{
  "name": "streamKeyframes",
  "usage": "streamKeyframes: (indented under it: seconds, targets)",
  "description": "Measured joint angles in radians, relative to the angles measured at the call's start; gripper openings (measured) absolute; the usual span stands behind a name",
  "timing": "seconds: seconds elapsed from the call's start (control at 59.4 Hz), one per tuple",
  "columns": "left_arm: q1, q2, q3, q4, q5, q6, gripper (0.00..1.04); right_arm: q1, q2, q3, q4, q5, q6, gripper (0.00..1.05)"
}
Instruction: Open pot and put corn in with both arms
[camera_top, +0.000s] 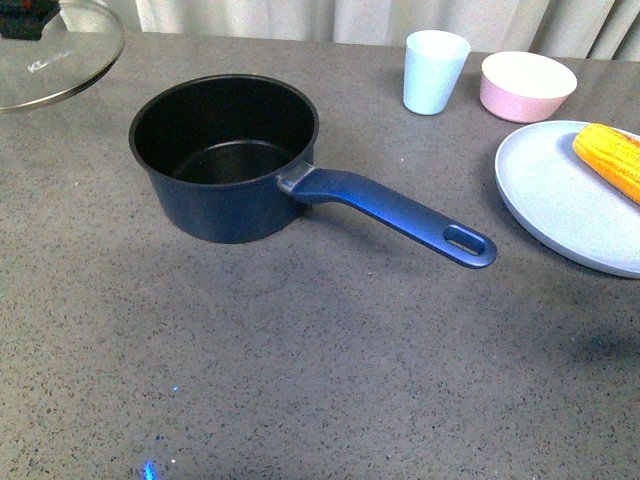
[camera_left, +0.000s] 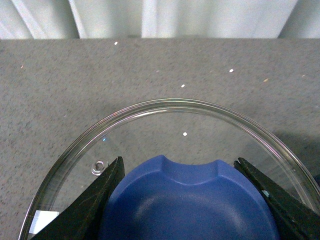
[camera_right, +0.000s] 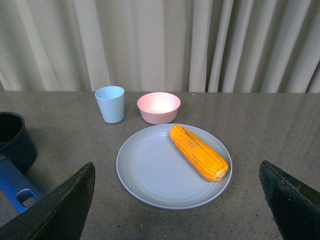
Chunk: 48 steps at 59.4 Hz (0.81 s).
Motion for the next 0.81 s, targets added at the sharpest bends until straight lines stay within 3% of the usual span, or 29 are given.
streamKeyframes:
  seconds: [0.236,0.808]
  targets:
    - [0.052,0.100,-0.035,0.085,-0.021,0.012,0.59,0.000,0.000,0.000,0.000,0.000,0.000,0.96]
    - [0.047,0.234,-0.094,0.256,-0.023,0.016,0.59,0.000,0.000,0.000,0.000,0.000,0.000,0.96]
